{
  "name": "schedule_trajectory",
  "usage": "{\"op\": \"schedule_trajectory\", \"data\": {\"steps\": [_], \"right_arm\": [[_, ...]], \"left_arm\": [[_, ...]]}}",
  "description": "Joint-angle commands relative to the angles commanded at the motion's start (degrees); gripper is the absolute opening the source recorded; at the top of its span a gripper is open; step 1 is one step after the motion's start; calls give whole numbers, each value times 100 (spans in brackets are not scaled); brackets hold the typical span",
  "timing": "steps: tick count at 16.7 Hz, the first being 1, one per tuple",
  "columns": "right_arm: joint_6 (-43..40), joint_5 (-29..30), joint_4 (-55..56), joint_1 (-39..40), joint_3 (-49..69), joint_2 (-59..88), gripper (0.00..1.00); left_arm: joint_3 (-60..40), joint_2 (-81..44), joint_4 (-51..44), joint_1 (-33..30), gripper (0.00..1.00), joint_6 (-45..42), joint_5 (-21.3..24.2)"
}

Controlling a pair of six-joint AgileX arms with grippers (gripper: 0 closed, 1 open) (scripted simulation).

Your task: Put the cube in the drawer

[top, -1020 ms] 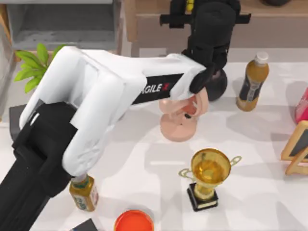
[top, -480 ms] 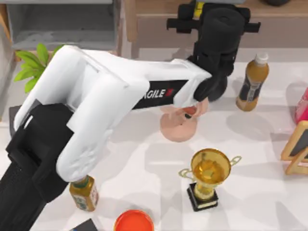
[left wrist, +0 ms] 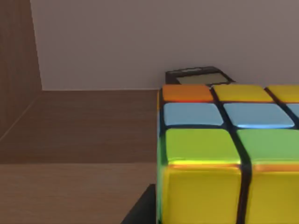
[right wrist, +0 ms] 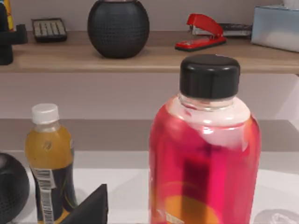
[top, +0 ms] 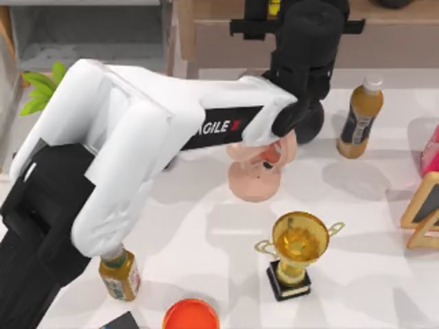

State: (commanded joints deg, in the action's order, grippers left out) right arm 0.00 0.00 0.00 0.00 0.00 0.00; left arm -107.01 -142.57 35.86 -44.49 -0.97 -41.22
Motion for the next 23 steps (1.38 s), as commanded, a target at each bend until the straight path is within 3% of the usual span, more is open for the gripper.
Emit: {"op": "schedule_trajectory", "data": {"steps": [4, 8, 17, 23], "right_arm": [[0, 0, 0, 0, 0, 0, 100], [0, 0, 0, 0, 0, 0, 100], [0, 0, 0, 0, 0, 0, 100], [0, 0, 0, 0, 0, 0, 100]], "left_arm": [[-67, 140, -311, 3, 0, 43, 117], [-259, 556, -1586, -14, 0, 151, 567], [-1048, 1658, -6876, 405, 0, 121, 2134], [-2025, 1929, -10282, 1681, 0, -306, 2996]]}}
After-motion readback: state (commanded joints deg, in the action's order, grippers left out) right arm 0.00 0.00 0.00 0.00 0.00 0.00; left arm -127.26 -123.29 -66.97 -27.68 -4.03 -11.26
